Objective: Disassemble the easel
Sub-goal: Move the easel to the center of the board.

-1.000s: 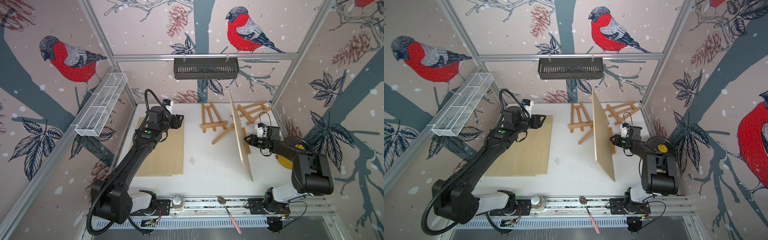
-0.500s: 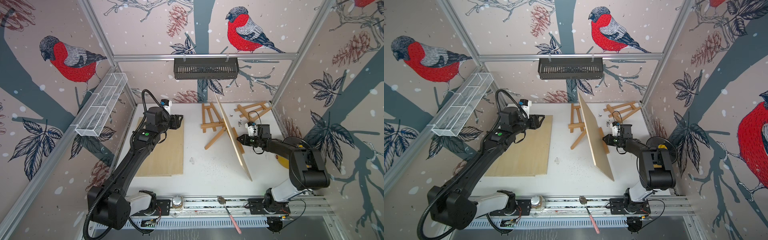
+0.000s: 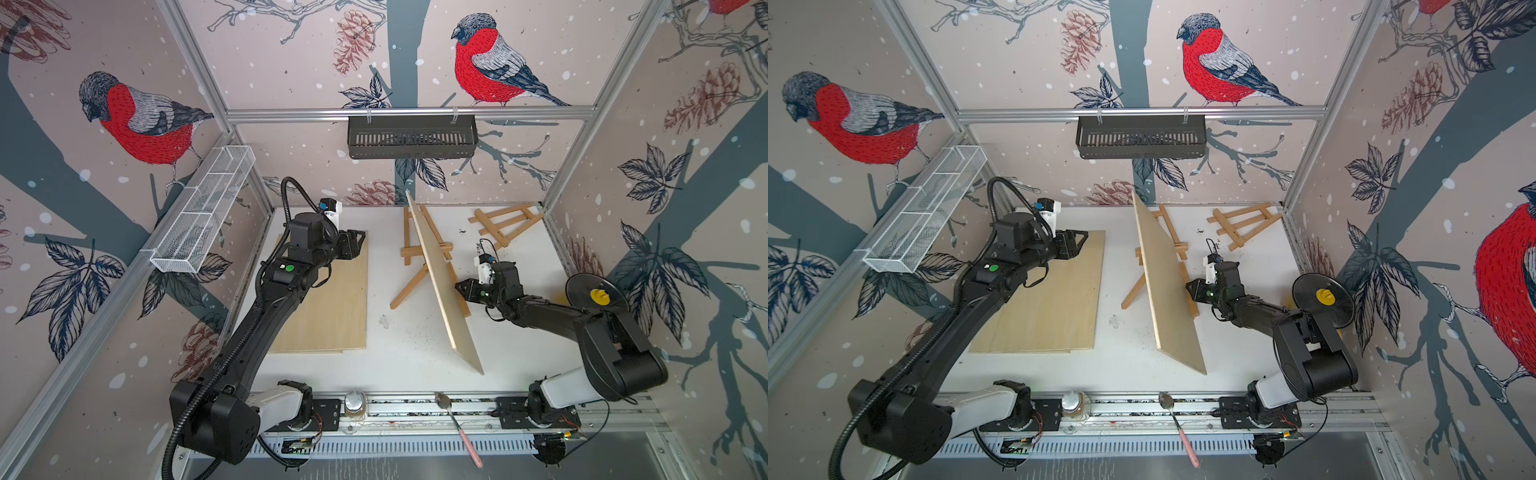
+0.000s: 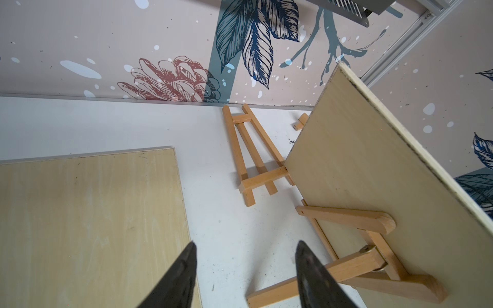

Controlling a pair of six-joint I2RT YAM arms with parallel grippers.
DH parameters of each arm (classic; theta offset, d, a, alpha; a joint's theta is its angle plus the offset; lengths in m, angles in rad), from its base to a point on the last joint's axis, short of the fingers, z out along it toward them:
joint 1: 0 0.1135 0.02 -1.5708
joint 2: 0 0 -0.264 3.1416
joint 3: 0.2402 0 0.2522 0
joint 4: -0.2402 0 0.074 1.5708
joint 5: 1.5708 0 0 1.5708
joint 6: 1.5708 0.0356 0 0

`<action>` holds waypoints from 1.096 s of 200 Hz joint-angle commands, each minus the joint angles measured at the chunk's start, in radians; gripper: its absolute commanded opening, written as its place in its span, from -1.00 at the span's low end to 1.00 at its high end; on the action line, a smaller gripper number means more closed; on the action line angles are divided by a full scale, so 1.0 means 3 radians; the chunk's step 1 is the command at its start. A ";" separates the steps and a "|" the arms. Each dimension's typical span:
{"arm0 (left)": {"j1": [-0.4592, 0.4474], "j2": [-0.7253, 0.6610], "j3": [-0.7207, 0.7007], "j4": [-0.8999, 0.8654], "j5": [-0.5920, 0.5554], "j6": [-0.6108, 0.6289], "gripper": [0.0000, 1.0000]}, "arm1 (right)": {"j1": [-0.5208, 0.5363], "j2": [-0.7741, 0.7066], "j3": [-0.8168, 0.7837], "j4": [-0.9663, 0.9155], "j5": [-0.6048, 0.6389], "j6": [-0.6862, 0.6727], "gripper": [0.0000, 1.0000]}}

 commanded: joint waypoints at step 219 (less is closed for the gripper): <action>-0.0990 0.0120 0.1314 -0.1564 0.0569 -0.0604 -0.84 | -0.0110 -0.1683 -0.0041 -0.0606 0.1045 -0.0206 0.40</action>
